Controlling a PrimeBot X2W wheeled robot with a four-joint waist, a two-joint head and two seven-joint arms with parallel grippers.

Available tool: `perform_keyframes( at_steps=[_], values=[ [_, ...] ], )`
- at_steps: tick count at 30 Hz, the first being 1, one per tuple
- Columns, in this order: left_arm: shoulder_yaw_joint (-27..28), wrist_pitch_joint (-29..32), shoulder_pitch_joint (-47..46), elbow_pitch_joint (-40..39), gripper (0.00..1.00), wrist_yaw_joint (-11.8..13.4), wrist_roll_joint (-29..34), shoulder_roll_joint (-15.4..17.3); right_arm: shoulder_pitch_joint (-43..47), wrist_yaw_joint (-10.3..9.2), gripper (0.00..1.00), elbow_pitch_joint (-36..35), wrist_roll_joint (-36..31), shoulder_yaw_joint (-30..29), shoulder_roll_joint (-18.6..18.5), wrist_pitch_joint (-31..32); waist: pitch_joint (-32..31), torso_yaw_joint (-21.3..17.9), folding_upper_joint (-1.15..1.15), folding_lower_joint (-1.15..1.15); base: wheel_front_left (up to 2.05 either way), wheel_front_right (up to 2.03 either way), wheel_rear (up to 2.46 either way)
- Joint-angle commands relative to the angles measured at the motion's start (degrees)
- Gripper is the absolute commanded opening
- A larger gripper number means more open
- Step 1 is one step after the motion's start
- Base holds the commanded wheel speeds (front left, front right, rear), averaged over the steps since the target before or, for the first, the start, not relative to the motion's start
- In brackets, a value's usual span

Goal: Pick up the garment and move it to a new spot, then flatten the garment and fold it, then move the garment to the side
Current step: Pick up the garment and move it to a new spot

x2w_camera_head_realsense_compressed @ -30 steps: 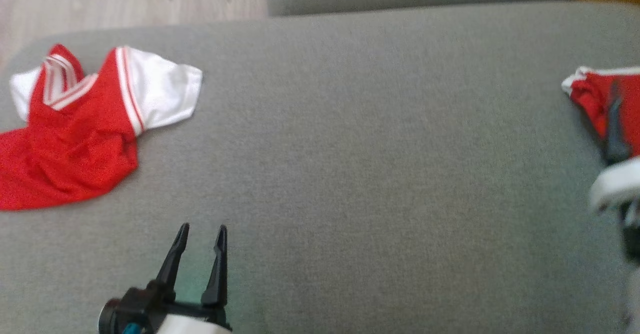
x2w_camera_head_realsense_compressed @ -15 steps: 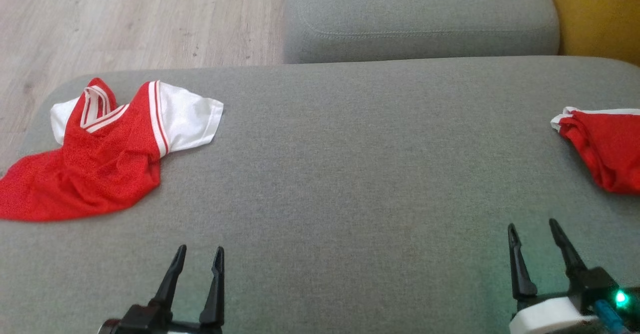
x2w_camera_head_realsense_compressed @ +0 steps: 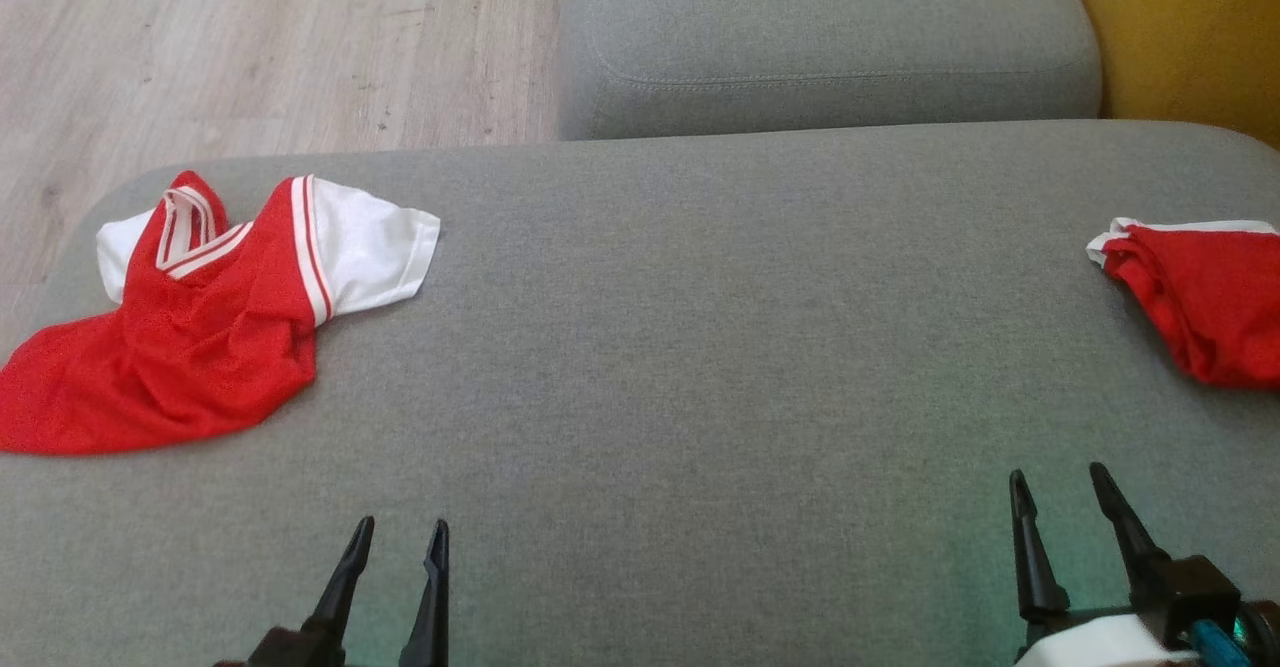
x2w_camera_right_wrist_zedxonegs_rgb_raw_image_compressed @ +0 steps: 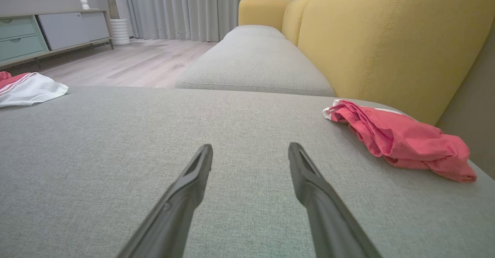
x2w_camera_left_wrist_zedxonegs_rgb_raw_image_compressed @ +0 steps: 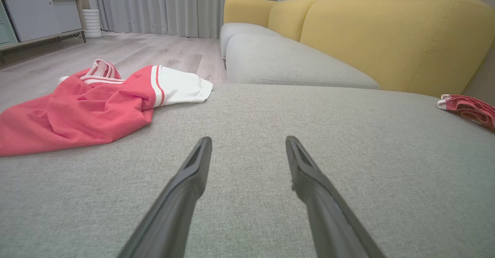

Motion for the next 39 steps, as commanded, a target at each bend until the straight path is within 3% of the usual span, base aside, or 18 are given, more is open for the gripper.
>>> perform_keyframes(
  at_steps=[1,8,17,22,28,33,36,39],
  values=[
    [2.1,-0.5,-1.8,-1.5,1.00,0.1,0.2,-0.2,-1.2,0.39,1.00,-2.1,0.2,1.5,-0.5,-0.8,0.0,0.1,0.00,0.00,0.00,0.00,0.00],
    [1.5,-0.5,-2.2,-1.3,1.00,0.1,0.3,-0.3,-0.8,0.39,1.00,-3.4,1.1,1.7,-0.5,-0.8,-0.5,3.3,0.00,0.00,0.00,0.00,0.00],
    [2.4,-0.5,-0.6,-1.6,1.00,0.3,0.1,-0.3,-1.3,0.39,1.00,-3.4,3.0,6.3,-0.5,-0.8,-1.5,16.2,0.00,0.00,0.00,0.00,0.00],
    [4.2,-0.5,1.5,-2.4,1.00,0.6,-0.6,-0.3,-2.9,0.39,1.00,-2.6,3.2,9.4,-0.5,-0.8,-1.5,20.5,0.00,0.00,0.00,0.00,0.00],
    [5.7,-0.5,1.7,-3.9,1.00,0.7,-1.8,-0.3,-3.6,0.39,1.00,-2.2,2.8,10.6,-0.5,-0.8,0.1,20.6,0.00,0.00,0.00,0.00,0.00],
    [7.0,-0.5,-4.5,-5.4,1.00,0.4,-4.3,0.0,-5.5,0.39,1.00,-2.8,0.2,9.8,-0.5,-0.8,6.2,17.9,0.00,0.00,0.00,0.00,0.00],
    [7.1,-0.5,-11.6,-4.4,1.00,0.2,-6.5,2.4,-8.0,0.39,1.00,-3.7,-2.3,8.8,-0.5,-0.8,11.8,16.0,0.00,0.00,0.00,0.00,0.00],
    [3.8,1.1,-20.3,-1.4,1.00,0.1,-10.8,6.8,-10.7,0.39,1.00,-4.5,-5.2,7.8,-0.5,-0.8,17.3,14.5,0.00,0.00,0.00,0.00,0.00]
  ],
)
